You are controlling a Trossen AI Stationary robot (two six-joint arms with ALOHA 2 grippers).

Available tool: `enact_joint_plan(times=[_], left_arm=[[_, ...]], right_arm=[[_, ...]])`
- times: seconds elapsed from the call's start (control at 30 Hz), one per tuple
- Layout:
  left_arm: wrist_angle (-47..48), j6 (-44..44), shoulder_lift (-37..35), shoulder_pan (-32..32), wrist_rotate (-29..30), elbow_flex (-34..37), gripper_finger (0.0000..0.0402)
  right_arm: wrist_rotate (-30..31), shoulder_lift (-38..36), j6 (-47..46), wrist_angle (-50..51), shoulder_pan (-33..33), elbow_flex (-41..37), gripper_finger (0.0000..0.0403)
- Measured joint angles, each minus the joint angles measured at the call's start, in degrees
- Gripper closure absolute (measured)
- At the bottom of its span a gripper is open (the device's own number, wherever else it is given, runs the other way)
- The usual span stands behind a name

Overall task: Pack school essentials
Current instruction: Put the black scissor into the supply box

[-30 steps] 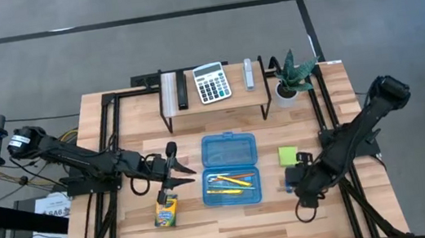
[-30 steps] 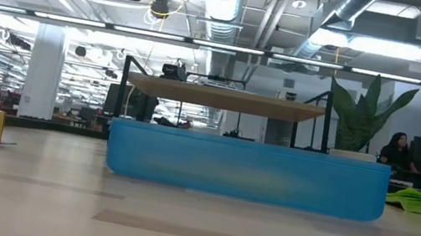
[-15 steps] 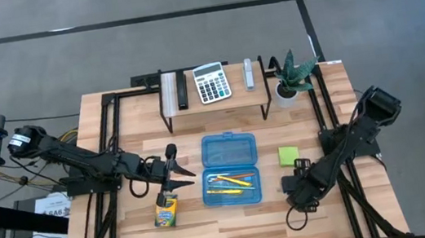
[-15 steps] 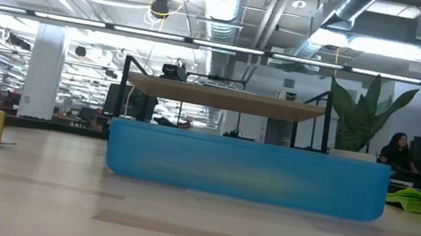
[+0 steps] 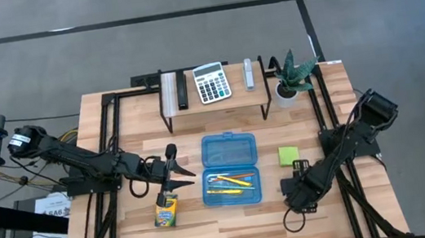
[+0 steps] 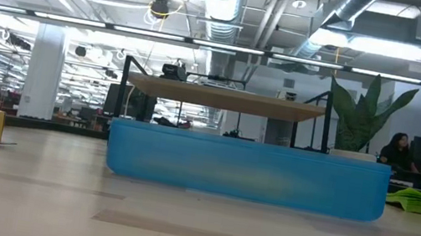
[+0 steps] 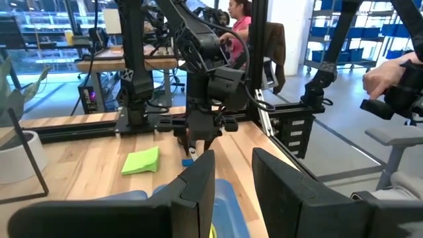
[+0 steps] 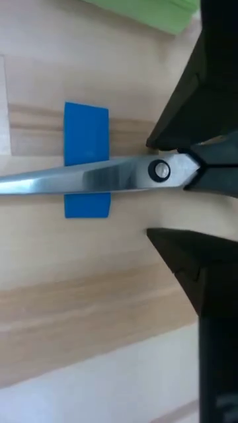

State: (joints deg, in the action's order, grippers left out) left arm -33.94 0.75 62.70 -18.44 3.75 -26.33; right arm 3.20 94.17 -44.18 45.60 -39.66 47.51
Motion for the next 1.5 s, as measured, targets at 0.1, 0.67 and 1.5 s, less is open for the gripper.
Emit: enact_joint_plan(times=[0.1, 0.67, 1.5], left_arm=[[0.0, 0.0, 0.0, 0.0, 0.0, 0.0, 0.0313], [0.0, 0.5, 0.0, 0.0, 1.1, 0.0, 0.0313], [0.0, 0.6, 0.0, 0.0, 1.7, 0.0, 0.0313]], right_arm=[[0.0, 0.0, 0.3, 0.1, 0.1, 0.0, 0.0224], [-0.4, 0.2, 0.8, 2.1, 0.9, 0.4, 0.0338], [5.4, 0.3, 11.5, 11.8, 7.2, 19.3, 0.0339]])
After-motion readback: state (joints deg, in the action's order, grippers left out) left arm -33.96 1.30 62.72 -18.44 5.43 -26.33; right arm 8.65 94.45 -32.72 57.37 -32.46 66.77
